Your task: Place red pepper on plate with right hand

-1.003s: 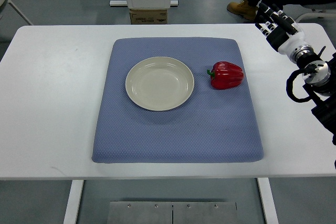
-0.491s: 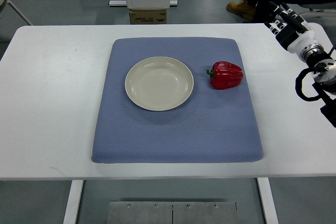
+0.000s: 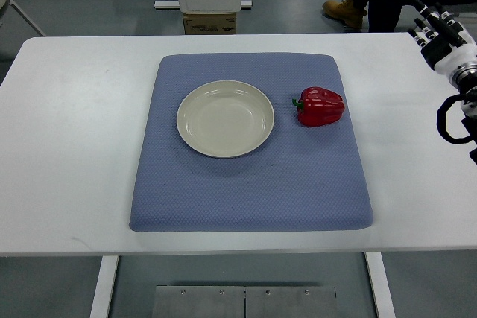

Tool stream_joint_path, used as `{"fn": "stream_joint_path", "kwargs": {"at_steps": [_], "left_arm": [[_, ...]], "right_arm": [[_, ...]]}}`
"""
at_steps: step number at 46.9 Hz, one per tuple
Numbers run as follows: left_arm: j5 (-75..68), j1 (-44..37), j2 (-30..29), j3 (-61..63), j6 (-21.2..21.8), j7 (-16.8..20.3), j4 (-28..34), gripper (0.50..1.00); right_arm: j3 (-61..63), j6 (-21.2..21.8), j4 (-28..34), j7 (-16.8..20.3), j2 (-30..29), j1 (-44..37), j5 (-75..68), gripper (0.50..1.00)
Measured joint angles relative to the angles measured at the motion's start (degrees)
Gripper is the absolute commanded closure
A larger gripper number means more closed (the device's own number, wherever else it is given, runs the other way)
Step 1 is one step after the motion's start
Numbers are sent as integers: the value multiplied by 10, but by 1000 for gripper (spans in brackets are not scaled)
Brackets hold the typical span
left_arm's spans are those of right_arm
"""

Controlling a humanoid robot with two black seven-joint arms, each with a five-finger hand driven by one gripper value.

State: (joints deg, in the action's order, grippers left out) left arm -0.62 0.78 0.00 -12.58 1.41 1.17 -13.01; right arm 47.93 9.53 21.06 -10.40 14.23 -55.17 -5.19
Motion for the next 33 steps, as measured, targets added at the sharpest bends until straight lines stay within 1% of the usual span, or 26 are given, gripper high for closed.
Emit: {"fn": "stream_joint_path", "kwargs": {"at_steps": [3,7,12,18,27,33], "left_arm": [[0,0,0,0,0,0,0,500],[0,0,0,0,0,0,1,500],[0,0,0,0,0,0,0,500],[0,0,0,0,0,0,0,500],[0,0,0,0,0,0,0,500],[0,0,0,0,0,0,0,500]], "right_arm": [[0,5,1,-21,-2,0,0,500],[-4,9,8,-27,-2,-1,2,500],[-22,13,13,-11,2,-12,9,500],[-105,39,18,14,21,-41,47,500],[-225,70,54,12,73,-70,112,500],[-301,113,57,7,86,-100,188,500]]}}
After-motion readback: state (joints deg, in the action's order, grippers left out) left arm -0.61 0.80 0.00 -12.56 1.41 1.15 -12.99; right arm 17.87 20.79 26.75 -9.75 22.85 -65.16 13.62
